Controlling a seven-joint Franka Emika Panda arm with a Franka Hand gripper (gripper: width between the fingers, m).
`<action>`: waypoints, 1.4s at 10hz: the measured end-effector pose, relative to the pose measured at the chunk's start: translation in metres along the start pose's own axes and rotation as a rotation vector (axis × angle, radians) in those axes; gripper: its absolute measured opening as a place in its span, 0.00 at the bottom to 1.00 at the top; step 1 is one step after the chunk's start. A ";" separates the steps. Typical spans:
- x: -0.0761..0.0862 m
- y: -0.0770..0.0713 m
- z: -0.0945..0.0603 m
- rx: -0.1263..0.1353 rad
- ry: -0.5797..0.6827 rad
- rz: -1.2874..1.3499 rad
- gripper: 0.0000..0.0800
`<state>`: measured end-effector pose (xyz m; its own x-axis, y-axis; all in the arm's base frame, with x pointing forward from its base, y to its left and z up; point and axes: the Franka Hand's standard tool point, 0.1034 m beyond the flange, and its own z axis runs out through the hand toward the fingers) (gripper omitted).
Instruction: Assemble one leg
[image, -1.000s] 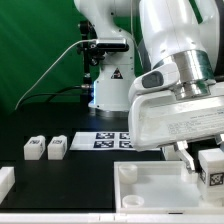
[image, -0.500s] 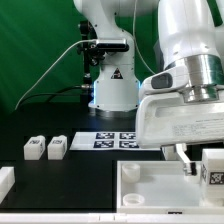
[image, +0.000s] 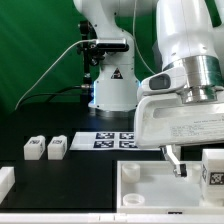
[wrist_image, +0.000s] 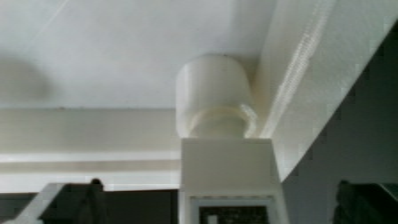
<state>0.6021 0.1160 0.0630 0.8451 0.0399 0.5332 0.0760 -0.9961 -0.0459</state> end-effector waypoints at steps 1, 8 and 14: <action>0.000 0.000 0.000 0.000 0.000 0.000 0.81; 0.005 -0.014 -0.008 0.069 -0.206 0.078 0.81; 0.005 -0.014 -0.008 0.069 -0.206 0.078 0.81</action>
Offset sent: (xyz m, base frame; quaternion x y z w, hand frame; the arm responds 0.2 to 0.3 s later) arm 0.0000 0.0000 0.0000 0.0000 -0.0899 0.0000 0.9960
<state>0.6012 0.1292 0.0726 0.9396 -0.0150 0.3418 0.0356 -0.9893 -0.1414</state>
